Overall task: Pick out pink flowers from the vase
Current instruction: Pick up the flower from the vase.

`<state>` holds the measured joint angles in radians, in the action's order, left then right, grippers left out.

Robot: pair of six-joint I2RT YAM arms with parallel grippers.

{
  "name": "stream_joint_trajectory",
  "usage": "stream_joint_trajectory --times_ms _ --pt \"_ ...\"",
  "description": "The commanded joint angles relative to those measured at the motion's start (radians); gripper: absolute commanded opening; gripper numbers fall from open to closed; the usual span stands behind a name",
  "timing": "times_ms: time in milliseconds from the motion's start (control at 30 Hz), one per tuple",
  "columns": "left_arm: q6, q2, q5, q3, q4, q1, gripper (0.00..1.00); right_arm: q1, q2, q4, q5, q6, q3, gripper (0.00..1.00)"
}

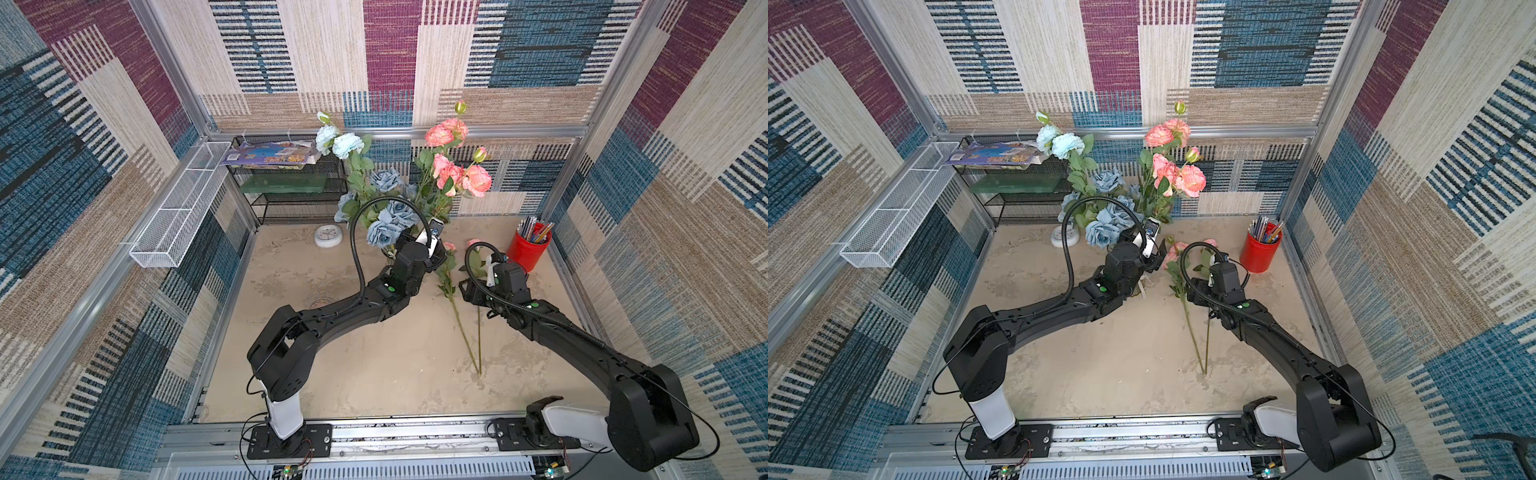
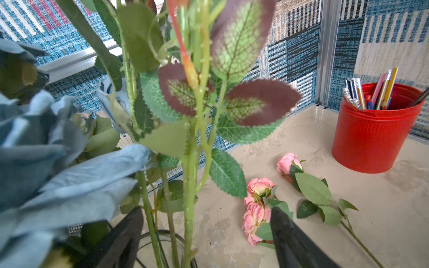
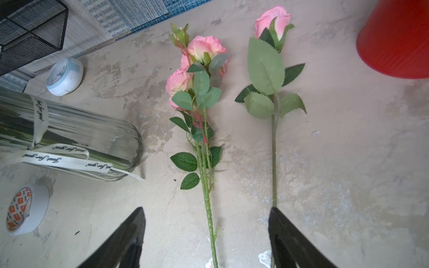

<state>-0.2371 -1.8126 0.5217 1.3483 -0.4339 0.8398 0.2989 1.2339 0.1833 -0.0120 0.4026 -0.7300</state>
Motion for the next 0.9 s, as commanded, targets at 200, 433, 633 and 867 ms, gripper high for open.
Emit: stream_joint_trajectory --times_ms 200,433,633,867 --pt "0.013 -0.045 0.028 0.045 -0.042 -0.014 0.42 -0.030 -0.074 0.012 -0.023 0.003 0.019 0.88" --pt "0.006 -0.015 0.020 0.023 -0.045 -0.021 0.16 -0.040 -0.094 0.007 -0.017 0.002 0.025 0.88" --pt "-0.004 0.014 0.000 0.011 -0.045 -0.033 0.02 -0.040 -0.092 0.004 -0.011 0.004 0.029 0.88" --pt "0.004 0.054 -0.051 0.015 -0.037 -0.038 0.00 -0.041 -0.103 0.004 -0.014 0.005 0.037 0.88"
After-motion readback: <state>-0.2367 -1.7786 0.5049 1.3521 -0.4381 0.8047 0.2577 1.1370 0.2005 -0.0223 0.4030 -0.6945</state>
